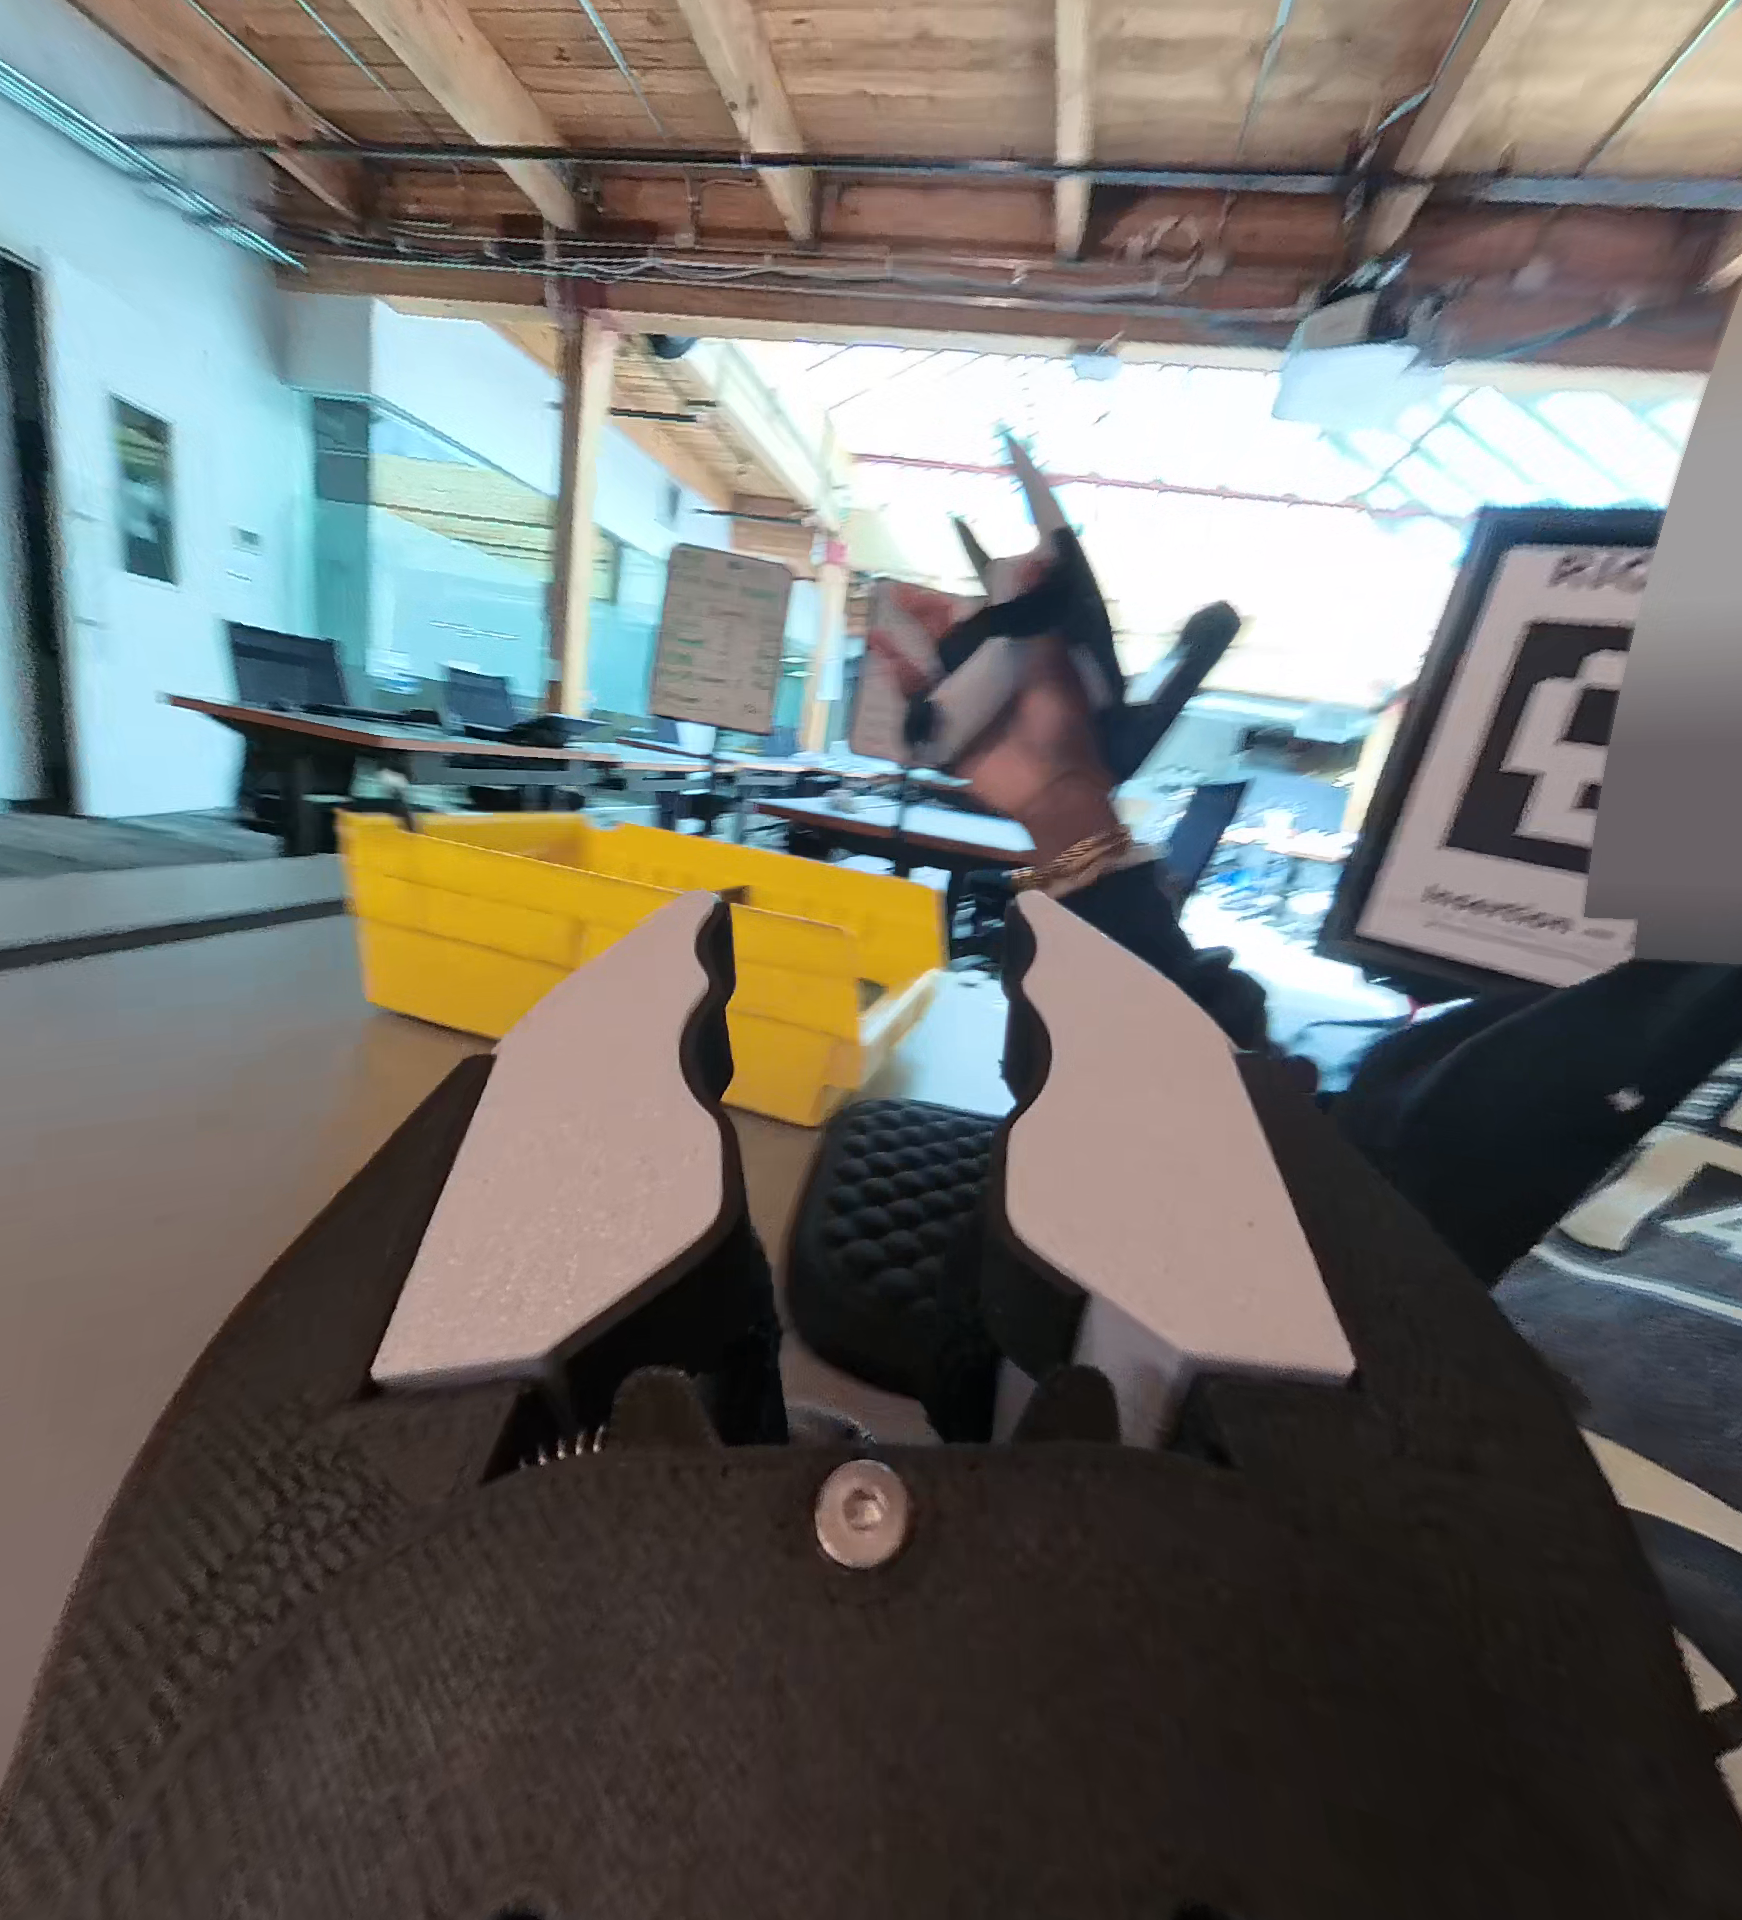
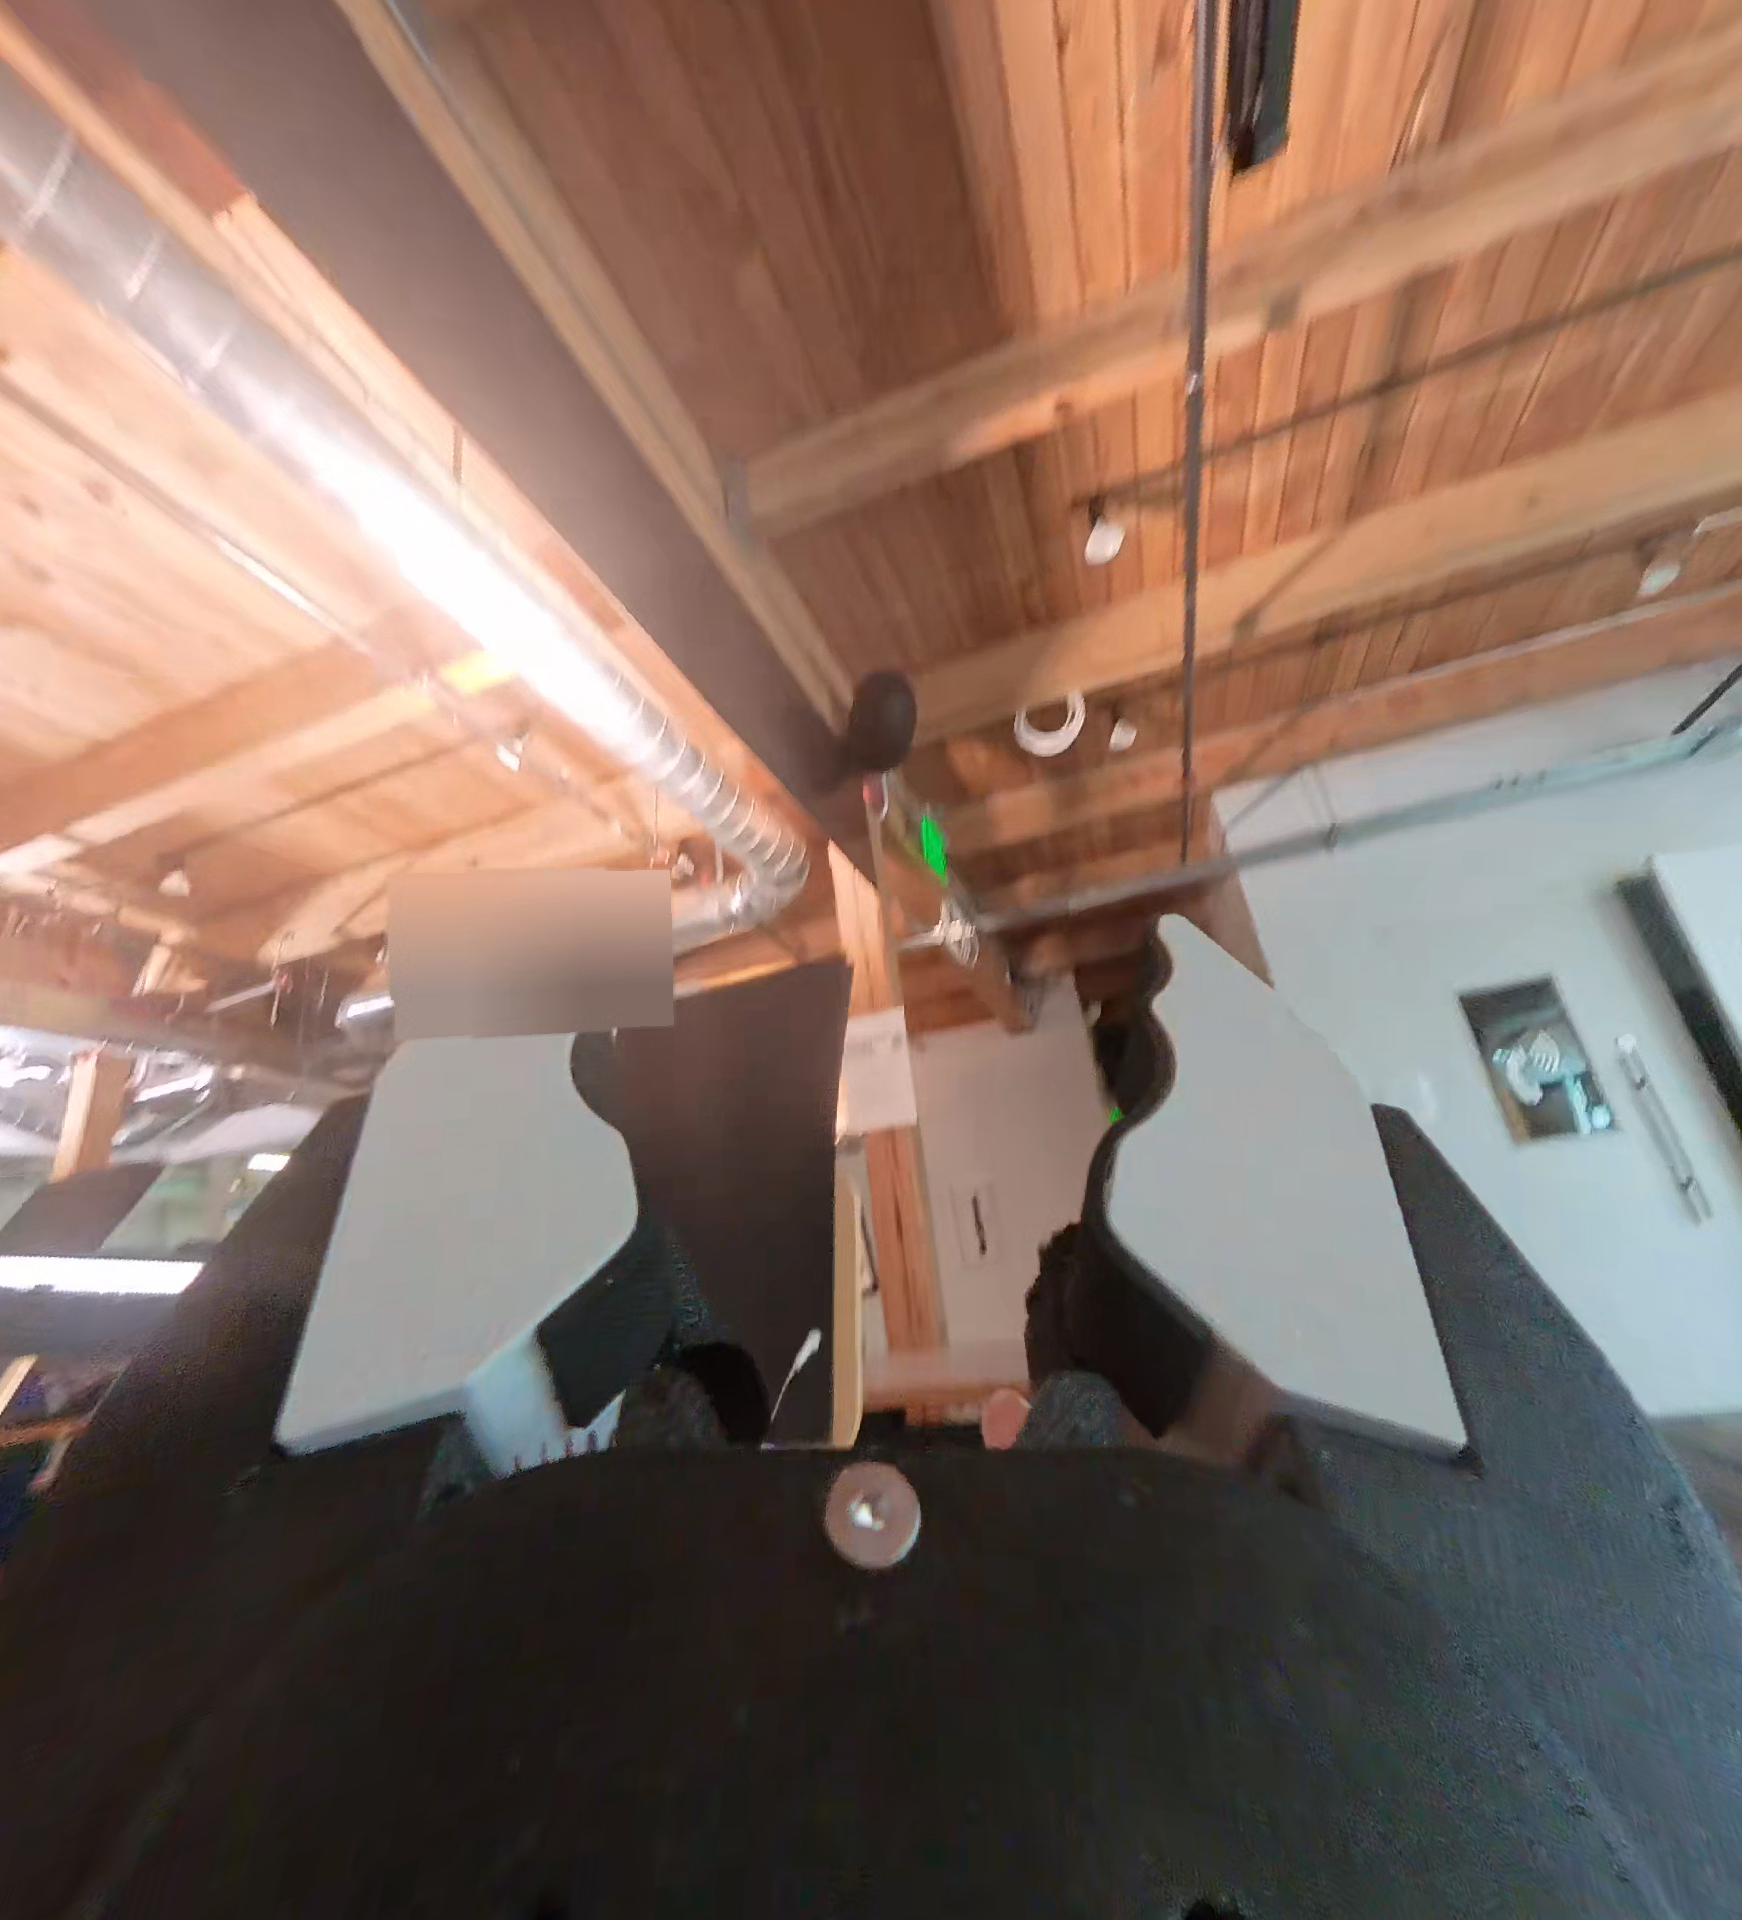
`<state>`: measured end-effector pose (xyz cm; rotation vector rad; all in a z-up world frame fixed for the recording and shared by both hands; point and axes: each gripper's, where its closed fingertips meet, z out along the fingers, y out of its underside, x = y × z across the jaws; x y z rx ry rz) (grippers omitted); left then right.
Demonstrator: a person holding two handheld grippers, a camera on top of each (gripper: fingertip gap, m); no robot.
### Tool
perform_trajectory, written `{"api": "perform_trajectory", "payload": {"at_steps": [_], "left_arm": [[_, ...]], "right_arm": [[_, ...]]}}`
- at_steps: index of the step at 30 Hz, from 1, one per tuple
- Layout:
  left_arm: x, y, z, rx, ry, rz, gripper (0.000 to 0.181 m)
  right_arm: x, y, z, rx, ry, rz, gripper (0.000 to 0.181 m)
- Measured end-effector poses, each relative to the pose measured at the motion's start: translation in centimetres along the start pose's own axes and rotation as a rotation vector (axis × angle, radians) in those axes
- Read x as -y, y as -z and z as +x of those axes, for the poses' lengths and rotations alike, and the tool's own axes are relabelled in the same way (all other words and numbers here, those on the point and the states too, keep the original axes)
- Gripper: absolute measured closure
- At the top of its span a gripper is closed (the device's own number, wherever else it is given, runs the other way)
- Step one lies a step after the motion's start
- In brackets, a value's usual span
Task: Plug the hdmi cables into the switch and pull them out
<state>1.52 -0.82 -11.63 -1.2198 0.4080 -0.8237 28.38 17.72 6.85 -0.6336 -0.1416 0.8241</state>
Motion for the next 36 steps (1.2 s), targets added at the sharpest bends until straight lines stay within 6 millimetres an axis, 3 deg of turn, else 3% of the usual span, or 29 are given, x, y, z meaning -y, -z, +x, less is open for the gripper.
{"api": "perform_trajectory", "payload": {"at_steps": [2, 4, 6, 9, 12, 15, 18, 21, 22, 24, 25, 27, 29, 33, 36], "left_arm": [[1.8, 1.4, -1.4, 0.108, -0.098, -0.038, 0.132], [4.5, 4.2, -4.6, 0.318, -0.247, -0.125, 0.132], [7.9, 9.0, -9.3, 0.627, -0.409, -0.264, 0.132], [11.6, 18.9, -16.6, 1.124, -0.539, -0.595, 0.125], [10.2, 25.7, -22.4, 1.301, -0.331, -0.871, 0.113], [8.3, 29.1, -26.8, 1.355, -0.208, -0.97, 0.11], [6.4, 30.5, -29.7, 1.35, -0.223, -1.059, 0.11], [4.6, 31.9, -31.3, 1.344, -0.25, -1.153, 0.111], [4.2, 32.4, -31.8, 1.355, -0.252, -1.17, 0.115], [3.6, 33.4, -32.3, 1.369, -0.254, -1.211, 0.143], [3.9, 33.5, -32.3, 1.38, -0.277, -1.219, 0.146], [5.3, 33.3, -31.8, 1.402, -0.321, -1.211, 0.159], [7.5, 32.5, -30.9, 1.417, -0.404, -1.138, 0.159], [13.8, 29.8, -27.8, 1.465, -0.602, -0.918, 0.159], [18.9, 26.7, -24.7, 1.441, -0.748, -0.702, 0.159]], "right_arm": [[3.2, 0.8, 0.1, -0.034, 0.023, 0.095, 0.091], [6.3, 1.9, 0.2, -0.064, 0.027, 0.196, 0.098], [8.8, 2.9, 0.2, -0.084, 0.018, 0.267, 0.101], [10.9, 3.8, -0.2, -0.1, 0.028, 0.311, 0.105], [11.7, 4.0, -0.7, -0.1, 0.051, 0.331, 0.109], [11.5, 3.9, -1.1, -0.089, 0.055, 0.327, 0.113], [11.0, 3.6, -1.2, -0.089, 0.051, 0.315, 0.114], [10.4, 3.3, -1.4, -0.089, 0.052, 0.295, 0.113], [10.2, 3.1, -1.6, -0.083, 0.05, 0.289, 0.113], [10.0, 3.0, -2.0, -0.072, 0.054, 0.282, 0.114], [9.9, 2.9, -2.2, -0.07, 0.062, 0.28, 0.114], [9.9, 2.9, -2.3, -0.072, 0.086, 0.277, 0.115], [9.8, 2.9, -2.4, -0.074, 0.098, 0.271, 0.116], [9.0, 2.4, -2.8, -0.052, 0.074, 0.23, 0.119], [8.2, 1.9, -3.7, -0.017, 0.062, 0.188, 0.121]]}}
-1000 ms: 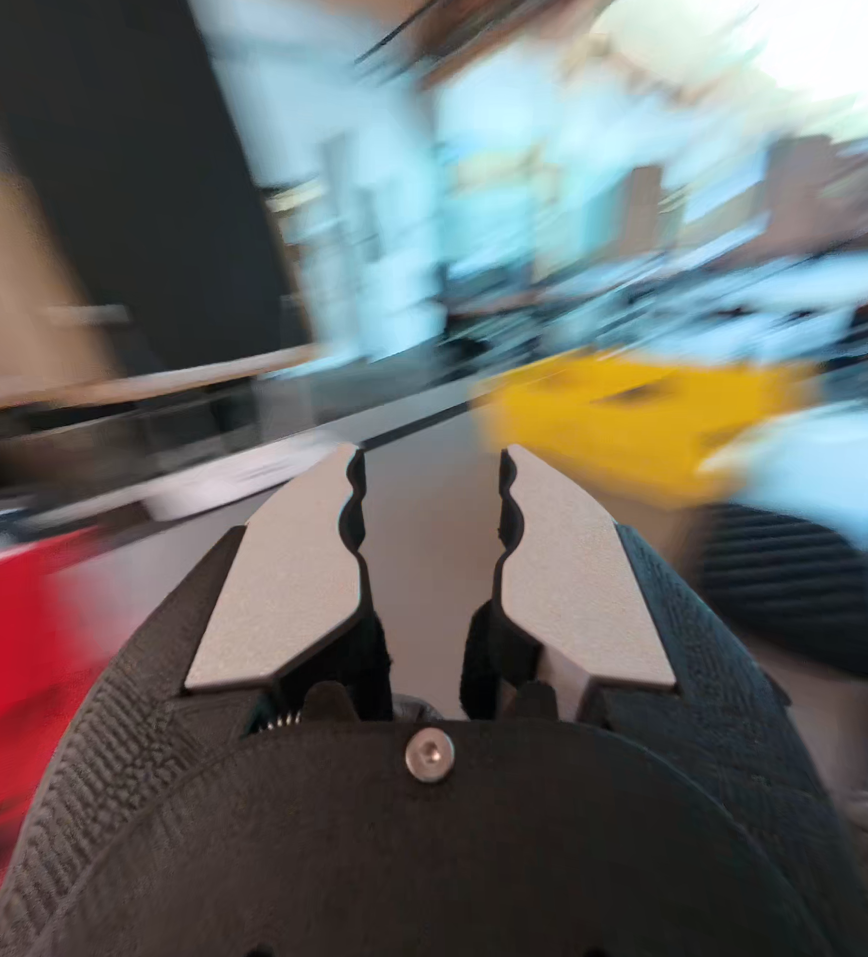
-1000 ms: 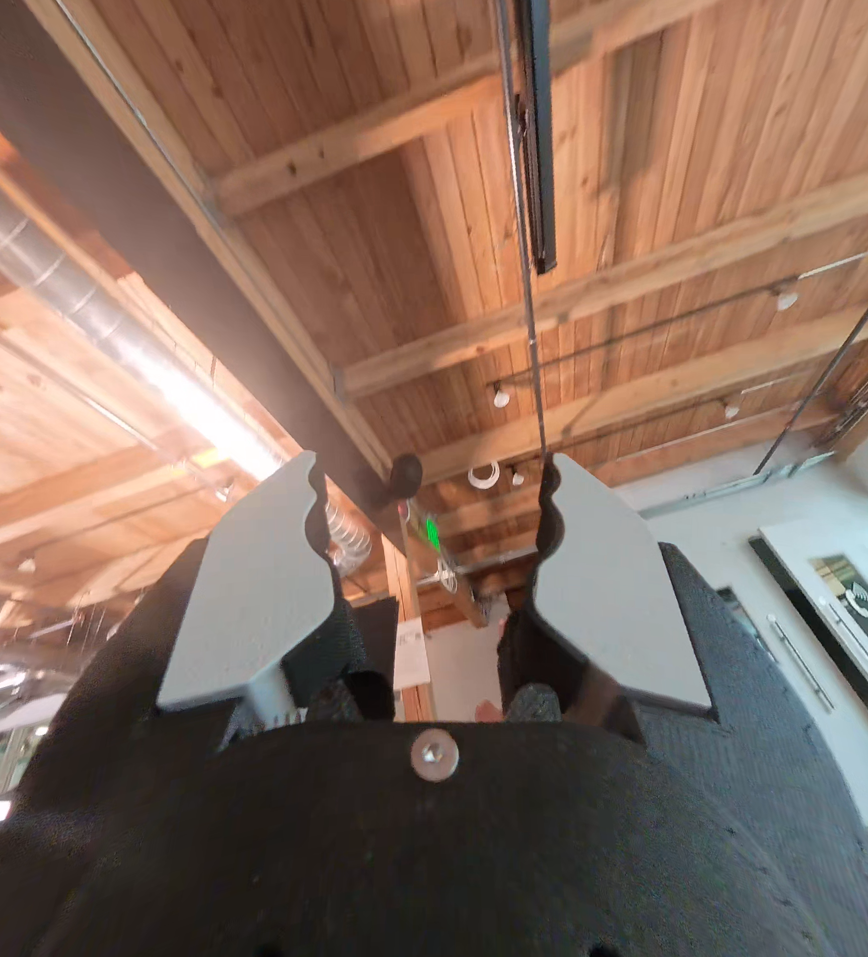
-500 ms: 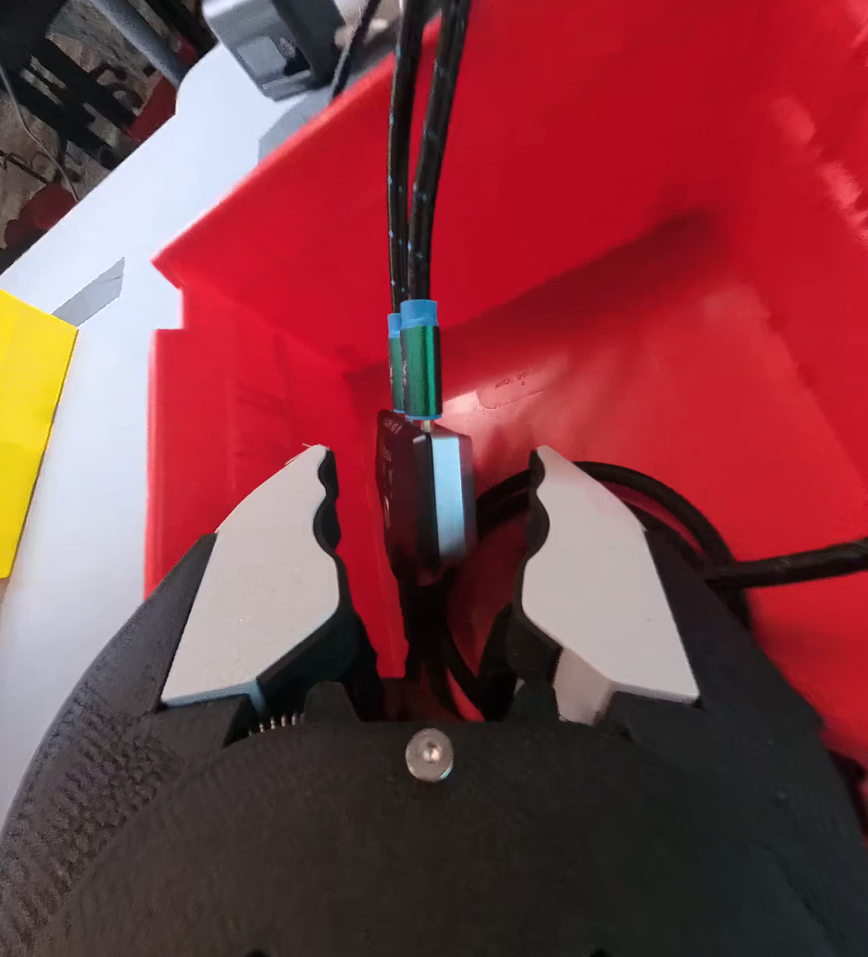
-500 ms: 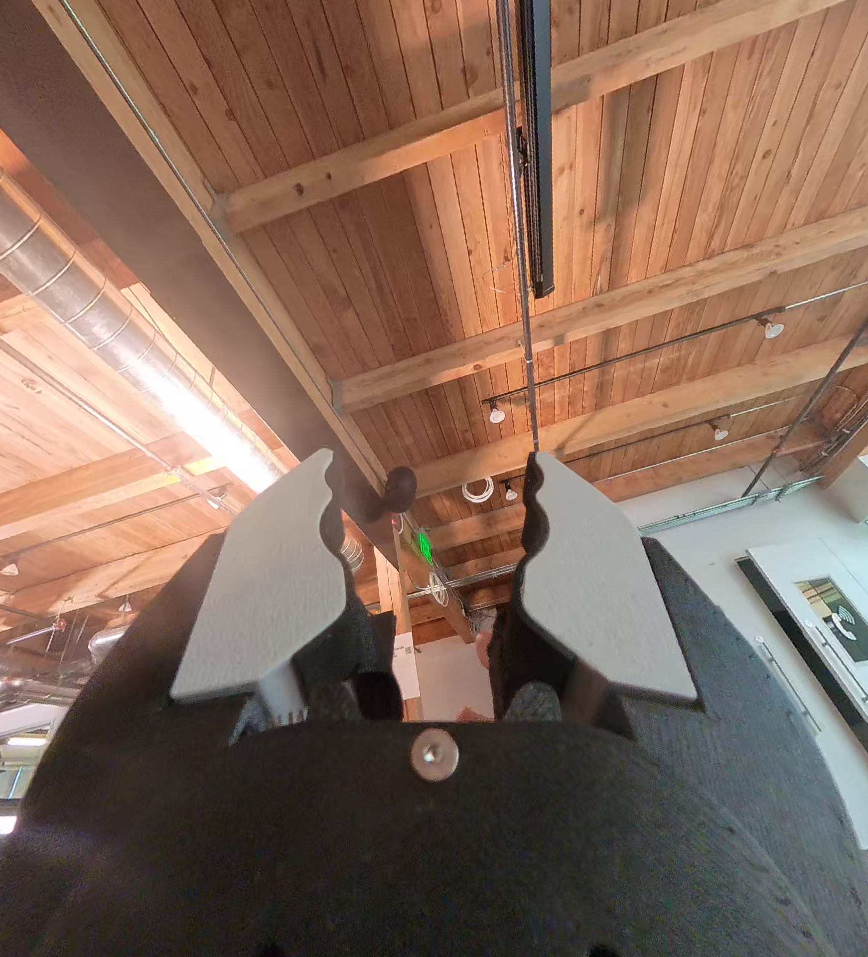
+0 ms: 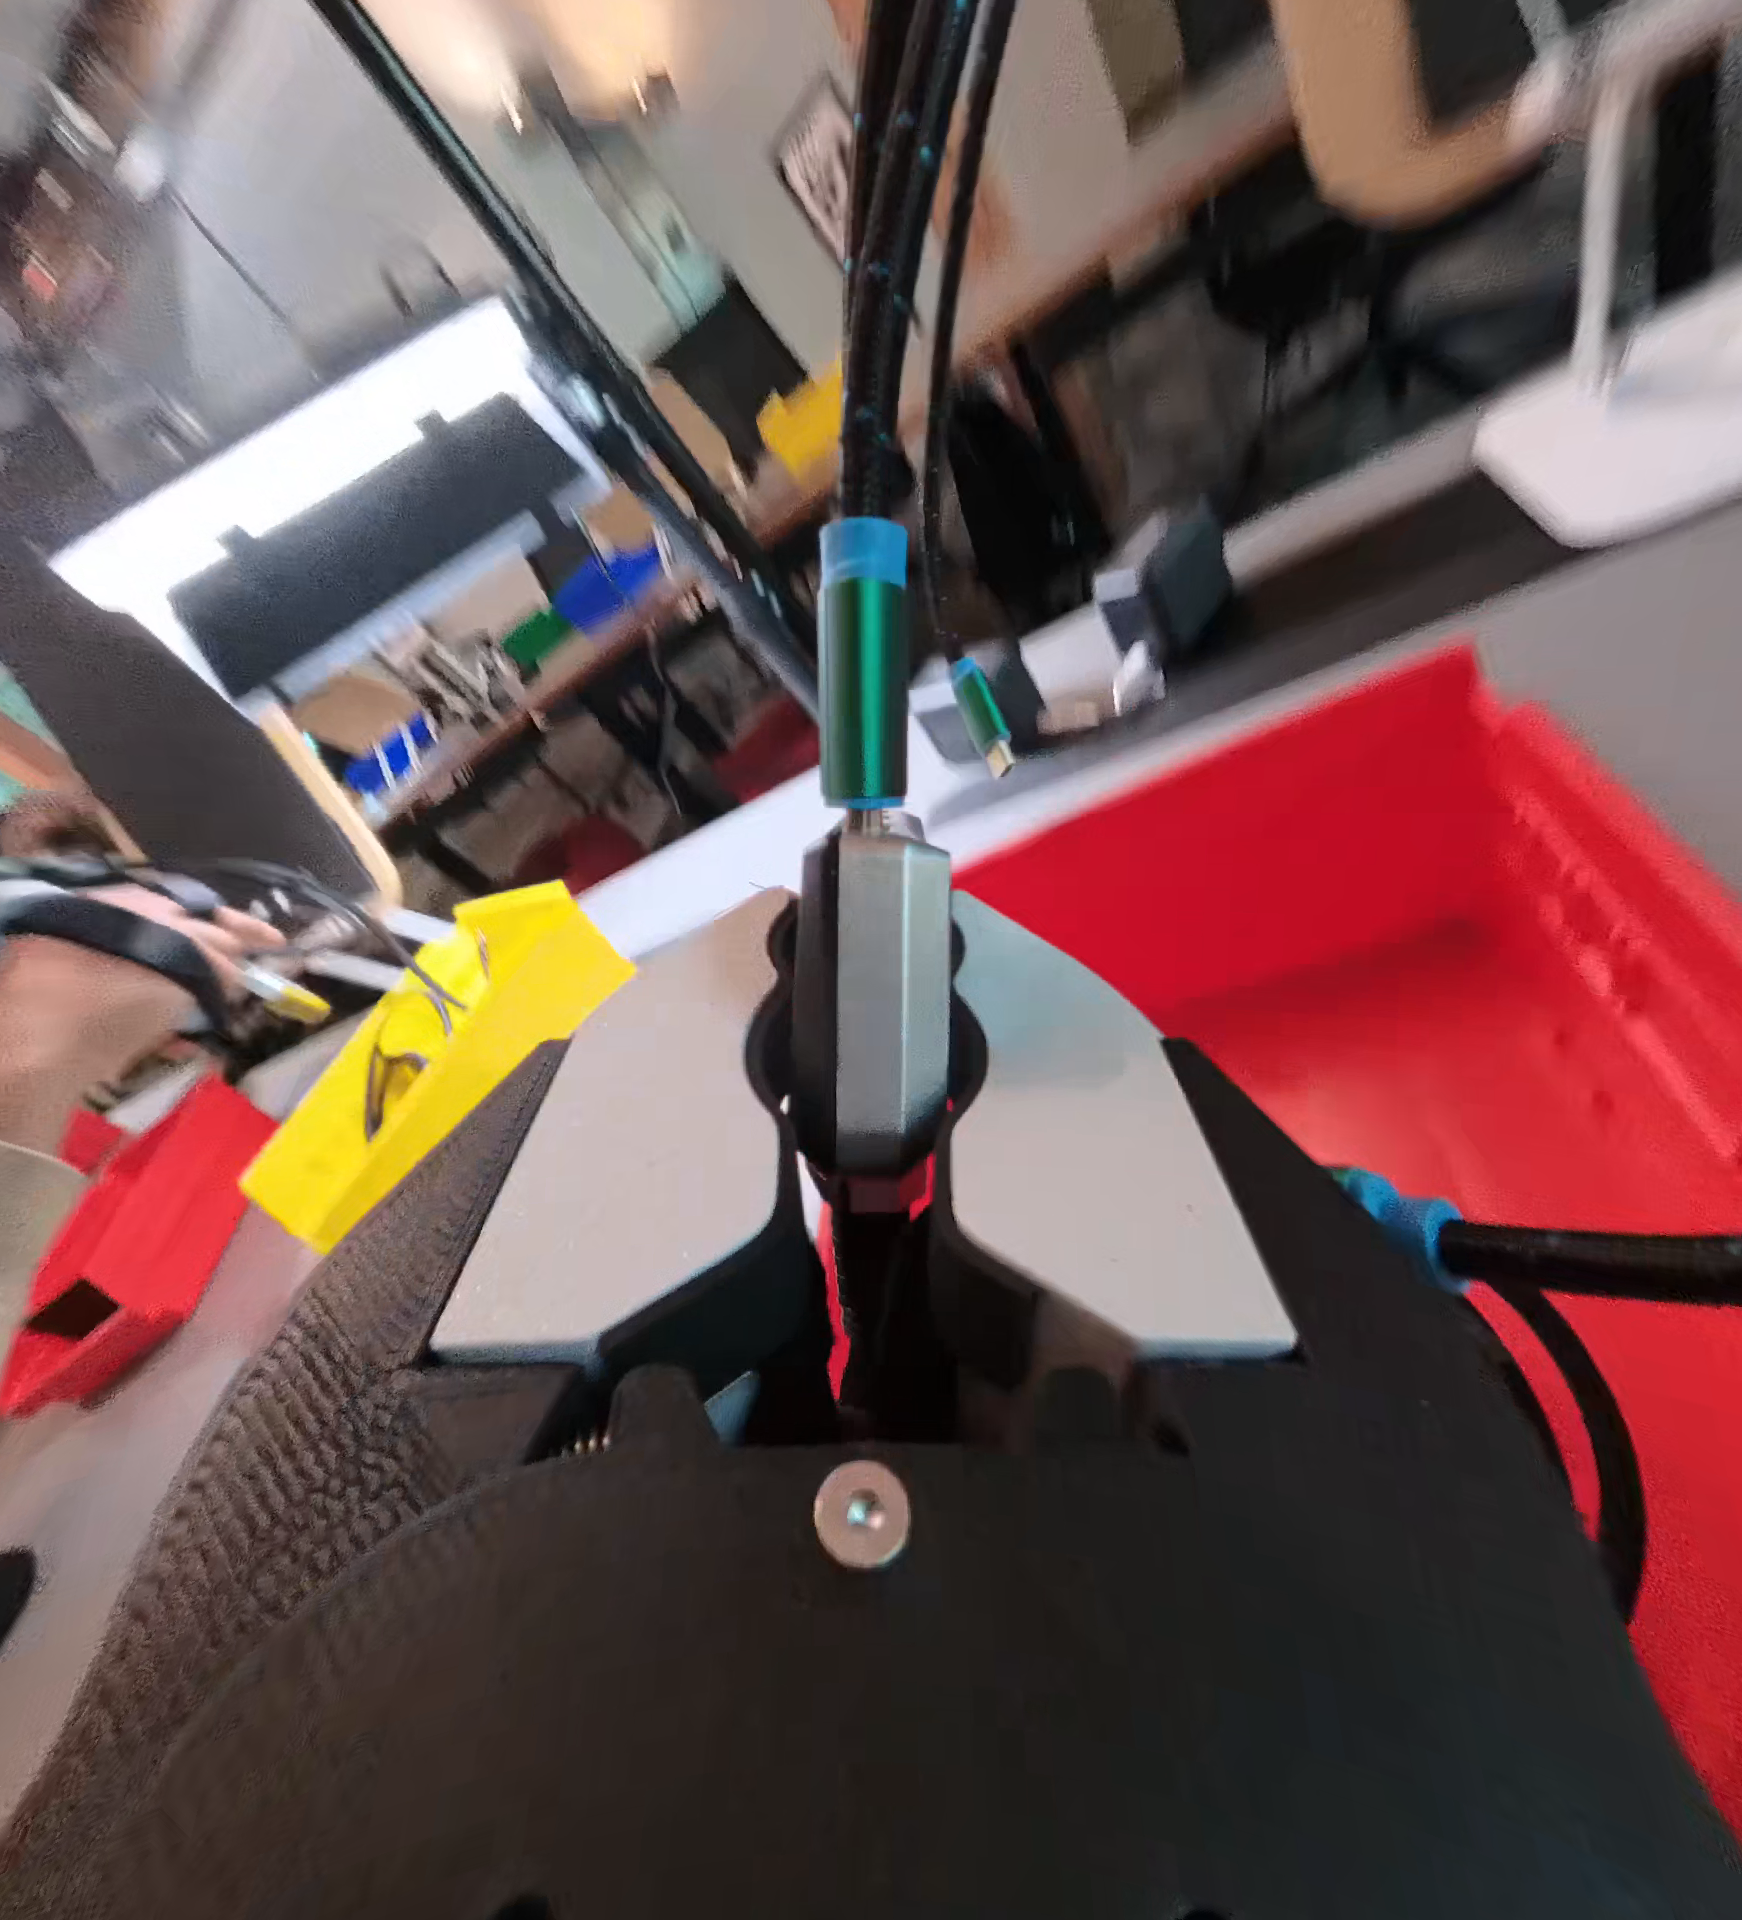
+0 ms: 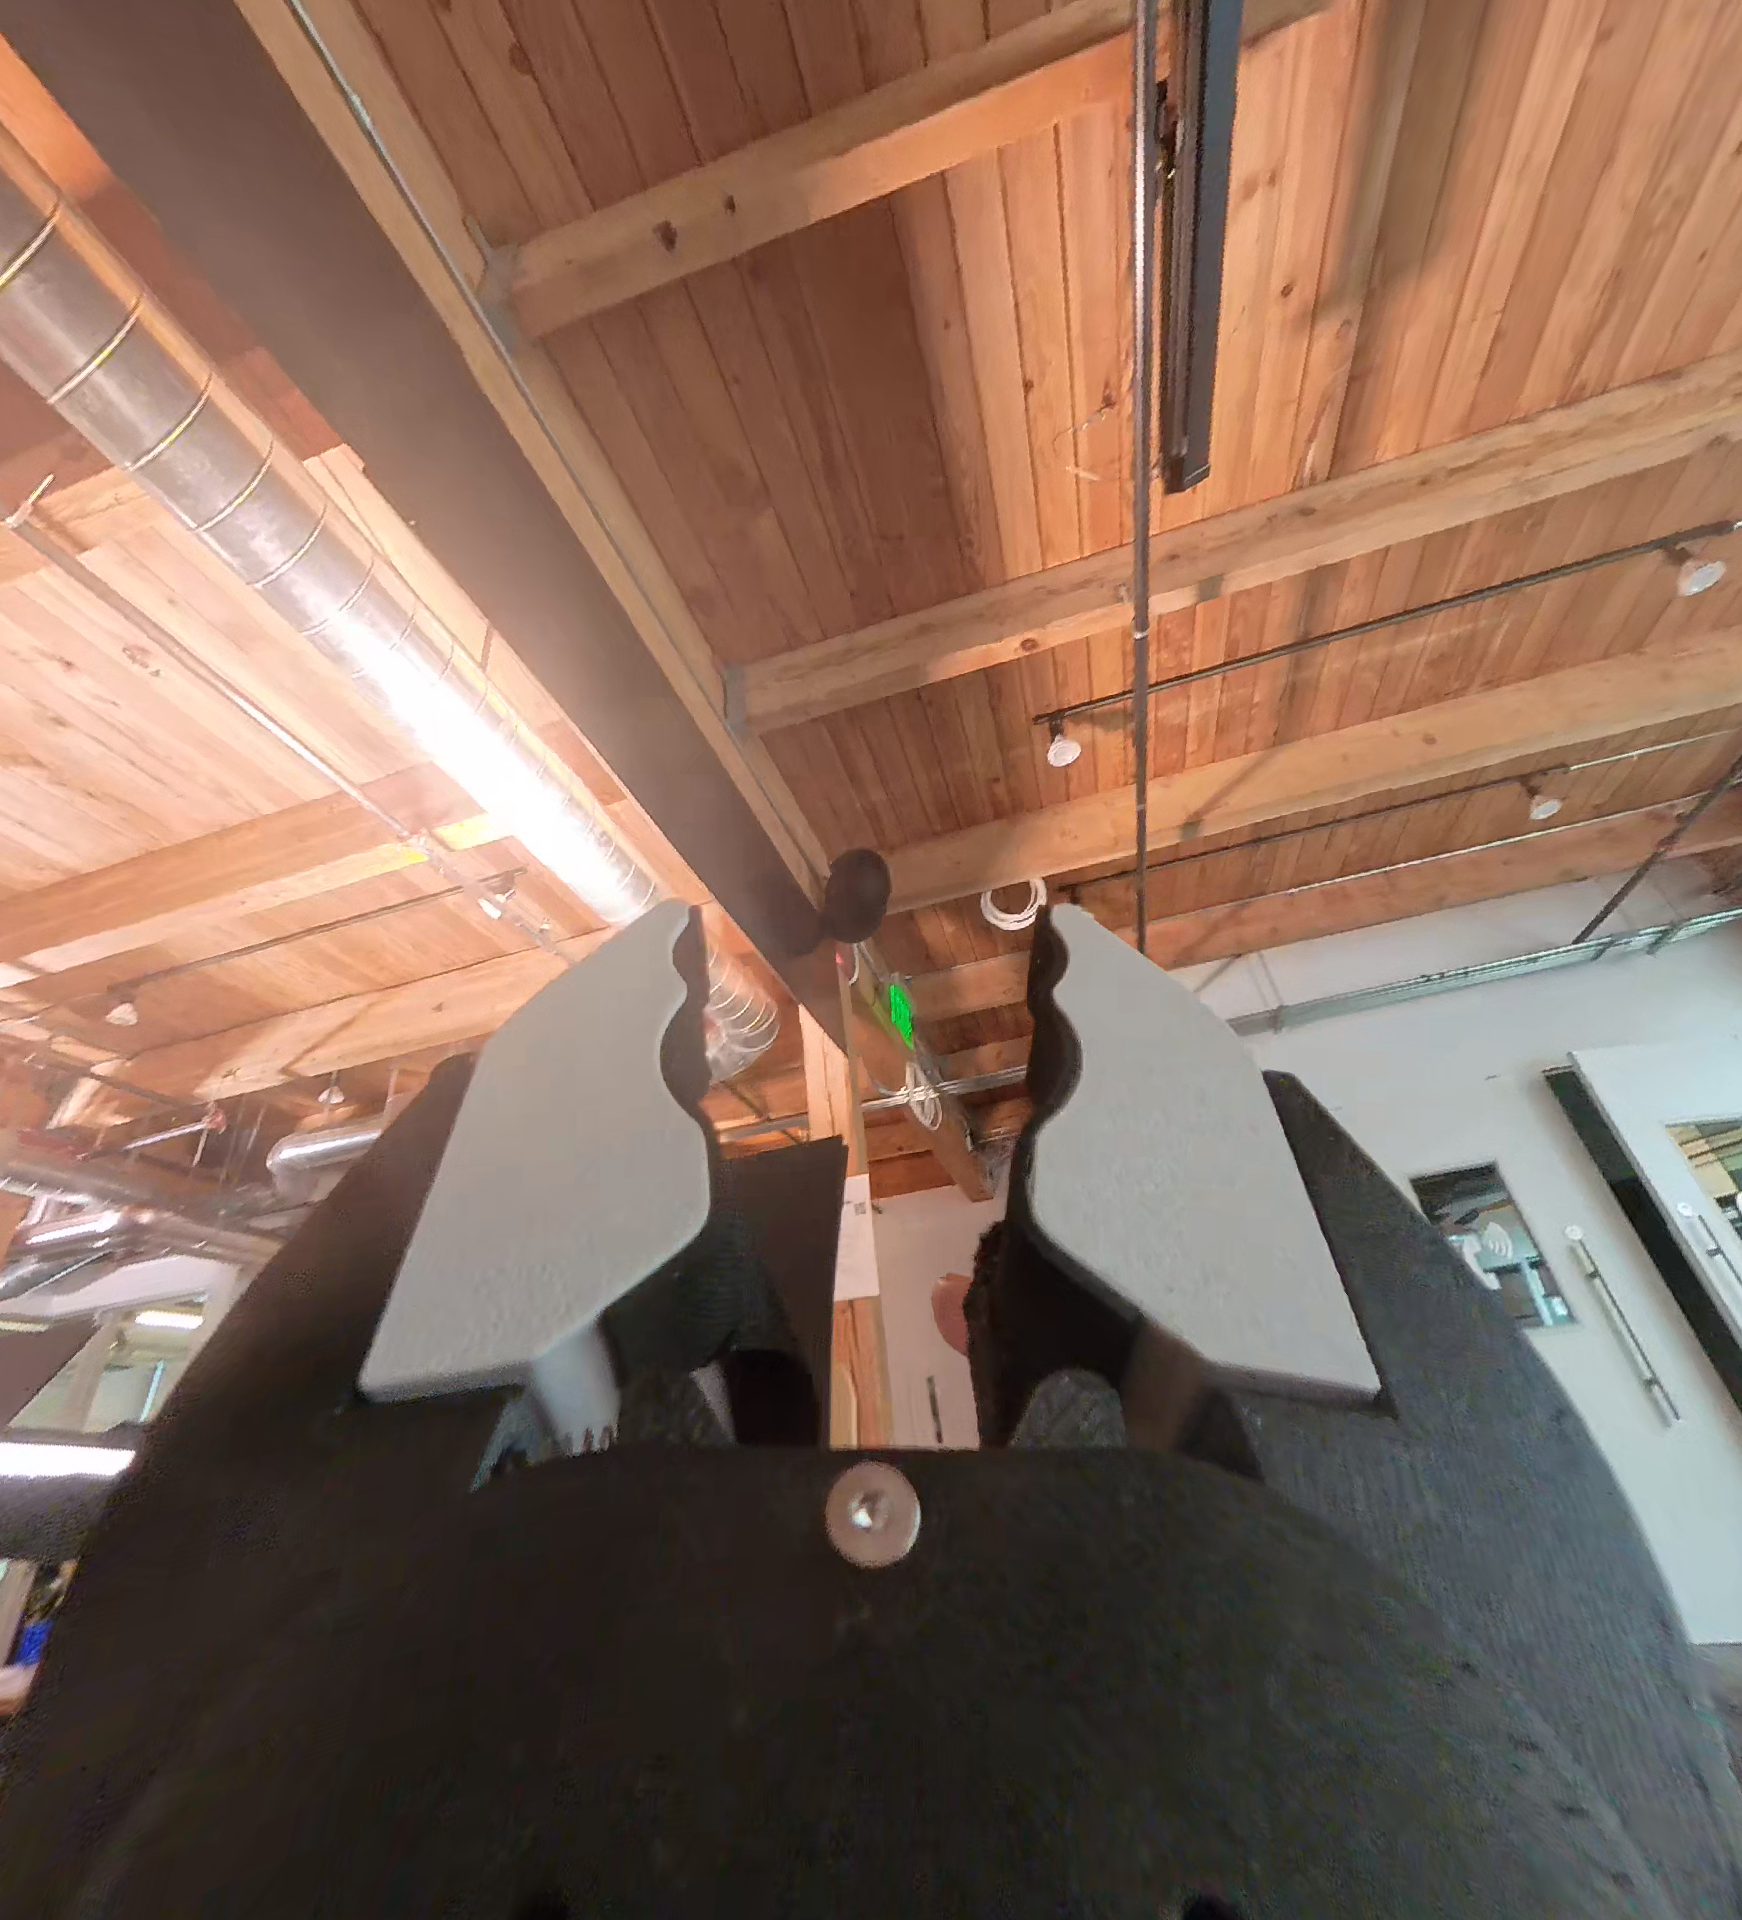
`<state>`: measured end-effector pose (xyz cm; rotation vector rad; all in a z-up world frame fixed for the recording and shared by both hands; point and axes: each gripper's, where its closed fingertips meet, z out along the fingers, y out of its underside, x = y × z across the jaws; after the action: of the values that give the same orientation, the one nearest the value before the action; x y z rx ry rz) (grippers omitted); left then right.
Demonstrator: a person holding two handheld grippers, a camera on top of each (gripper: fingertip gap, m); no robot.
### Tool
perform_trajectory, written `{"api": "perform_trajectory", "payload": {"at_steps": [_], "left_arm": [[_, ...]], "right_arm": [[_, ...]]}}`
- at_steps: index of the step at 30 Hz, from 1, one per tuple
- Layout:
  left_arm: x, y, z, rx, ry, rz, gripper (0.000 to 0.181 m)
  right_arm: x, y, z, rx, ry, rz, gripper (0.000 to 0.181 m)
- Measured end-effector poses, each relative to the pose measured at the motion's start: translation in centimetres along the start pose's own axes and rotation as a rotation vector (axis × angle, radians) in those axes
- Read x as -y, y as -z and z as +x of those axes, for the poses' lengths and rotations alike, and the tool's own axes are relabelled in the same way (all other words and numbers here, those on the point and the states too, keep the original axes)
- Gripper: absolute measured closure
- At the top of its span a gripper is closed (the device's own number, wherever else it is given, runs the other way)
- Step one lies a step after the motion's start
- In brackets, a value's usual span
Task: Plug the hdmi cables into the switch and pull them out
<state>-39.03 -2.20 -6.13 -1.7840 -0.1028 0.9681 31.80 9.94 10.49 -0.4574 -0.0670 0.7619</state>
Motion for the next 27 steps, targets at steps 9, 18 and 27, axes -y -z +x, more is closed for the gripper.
{"api": "perform_trajectory", "payload": {"at_steps": [9, 18, 27], "left_arm": [[12.1, 9.3, -2.7, 0.119, 0.068, 0.517, 0.16], [19.3, 17.7, 5.1, 0.056, -0.081, 0.753, 0.16], [21.0, 23.0, 20.2, -0.097, -0.334, 0.878, 0.16]], "right_arm": [[-2.7, -0.6, -3.4, 0.124, -0.033, -0.131, 0.13], [-12.5, 3.0, -14.2, 0.595, -0.196, -0.757, 0.156], [-17.6, 6.3, -26.7, 0.774, -0.4, -0.653, 0.156]]}}
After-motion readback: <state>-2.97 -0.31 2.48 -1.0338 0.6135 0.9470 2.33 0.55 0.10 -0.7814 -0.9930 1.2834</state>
